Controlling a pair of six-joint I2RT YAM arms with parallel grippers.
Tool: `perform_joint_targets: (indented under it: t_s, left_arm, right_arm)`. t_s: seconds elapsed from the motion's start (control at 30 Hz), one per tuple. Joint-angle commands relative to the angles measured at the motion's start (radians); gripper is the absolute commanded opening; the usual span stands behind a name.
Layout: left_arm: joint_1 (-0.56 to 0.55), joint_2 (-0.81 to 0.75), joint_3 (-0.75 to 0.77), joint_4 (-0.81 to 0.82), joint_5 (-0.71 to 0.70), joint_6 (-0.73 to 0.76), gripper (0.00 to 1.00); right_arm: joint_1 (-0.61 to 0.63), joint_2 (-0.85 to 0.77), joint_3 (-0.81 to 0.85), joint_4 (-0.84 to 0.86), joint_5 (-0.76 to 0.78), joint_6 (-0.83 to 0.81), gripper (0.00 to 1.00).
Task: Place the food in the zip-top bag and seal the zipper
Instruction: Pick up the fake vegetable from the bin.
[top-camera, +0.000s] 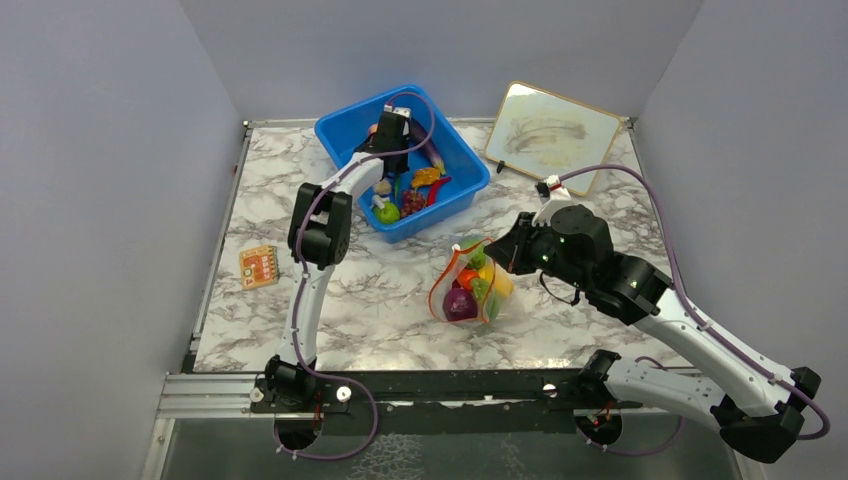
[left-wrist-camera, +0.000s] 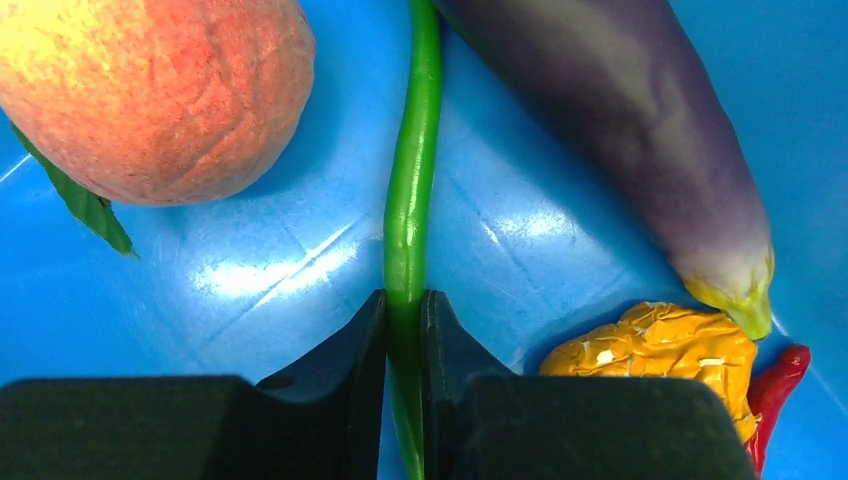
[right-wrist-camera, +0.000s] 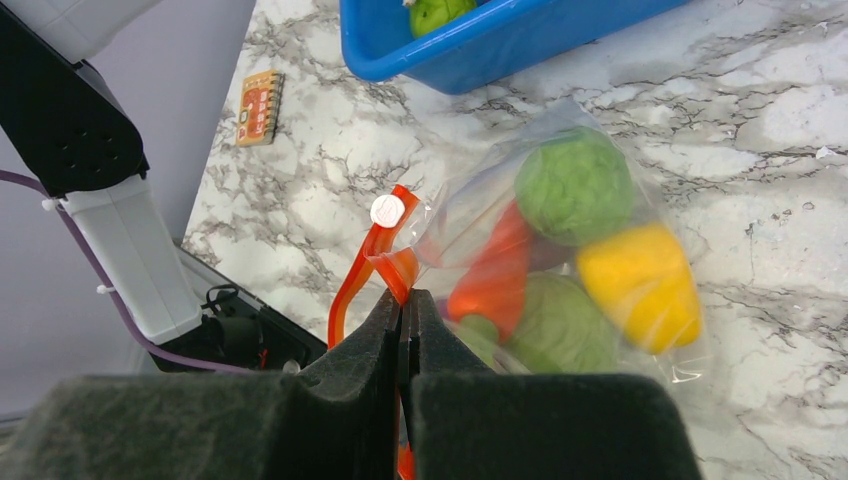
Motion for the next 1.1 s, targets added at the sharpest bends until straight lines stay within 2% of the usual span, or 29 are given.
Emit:
perform_joint_targets:
  t_s: [0.0,0.23,0.63,0.9,1.07]
  left_arm:
    - [0.006,-0.042,-0.024,-0.031,0.033,0.021,0.0]
    - [0.007,-0.121,-0.066,-0.016,0.051,0.024,0.0]
    - [0.011,-0.281,-0.226,0.076,0.071,-0.066,0.0]
    - [0.014,-0.469,-0.447,0.216,0.148,-0.125,0.0]
    - [0.013,-0.605,-0.599,0.334,0.247,-0.143,0.0]
  right_arm:
    - [0.0,-0.019,0.031,0.027,0.0,0.001,0.01]
    - [0.0,-0.026,0.023,0.034,-0.008,0.005,0.01]
    - [0.0,-0.059,0.0,0.02,0.002,0.023,0.01]
    - [-0.001,-0.066,-0.029,0.052,-0.026,0.065,0.01]
    - [0.0,-0.06,-0.048,0.072,-0.025,0.08,0.01]
